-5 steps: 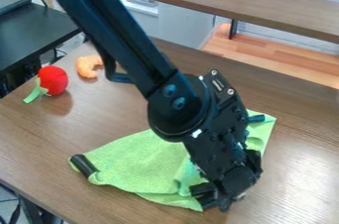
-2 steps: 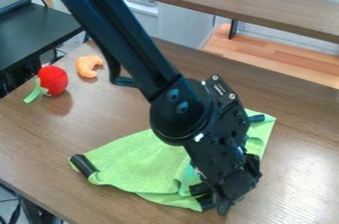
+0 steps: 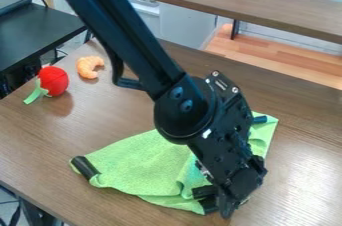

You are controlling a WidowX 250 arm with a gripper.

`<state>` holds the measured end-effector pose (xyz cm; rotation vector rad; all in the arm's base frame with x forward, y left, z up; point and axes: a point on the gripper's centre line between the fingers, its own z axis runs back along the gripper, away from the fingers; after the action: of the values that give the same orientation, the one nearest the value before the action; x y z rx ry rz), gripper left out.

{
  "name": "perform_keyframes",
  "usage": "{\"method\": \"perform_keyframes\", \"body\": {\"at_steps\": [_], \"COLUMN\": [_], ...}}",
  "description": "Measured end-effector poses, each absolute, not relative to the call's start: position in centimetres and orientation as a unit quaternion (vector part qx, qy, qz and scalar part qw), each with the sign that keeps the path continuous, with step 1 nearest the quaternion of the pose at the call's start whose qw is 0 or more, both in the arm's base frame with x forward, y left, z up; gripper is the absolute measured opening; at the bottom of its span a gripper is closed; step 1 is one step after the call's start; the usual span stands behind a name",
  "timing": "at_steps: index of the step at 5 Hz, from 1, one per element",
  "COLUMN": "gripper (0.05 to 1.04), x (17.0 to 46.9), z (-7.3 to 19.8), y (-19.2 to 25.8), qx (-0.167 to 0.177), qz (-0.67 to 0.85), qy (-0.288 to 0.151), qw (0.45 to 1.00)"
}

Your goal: Unfold the cloth bottom right to the top left

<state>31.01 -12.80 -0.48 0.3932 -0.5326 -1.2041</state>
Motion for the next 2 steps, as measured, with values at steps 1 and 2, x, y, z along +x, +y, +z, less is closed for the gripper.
{"method": "perform_keyframes", "body": {"at_steps": [1,2], "gripper": [1.000,0.950], "x": [30.85,30.98], "z": [-1.03,-1.20], "y": [-12.67,-12.65], "qx": [0.161,0.140], "qz": [-0.558,-0.559], "qy": [-0.227,-0.211], "qw": [0.782,0.789]}}
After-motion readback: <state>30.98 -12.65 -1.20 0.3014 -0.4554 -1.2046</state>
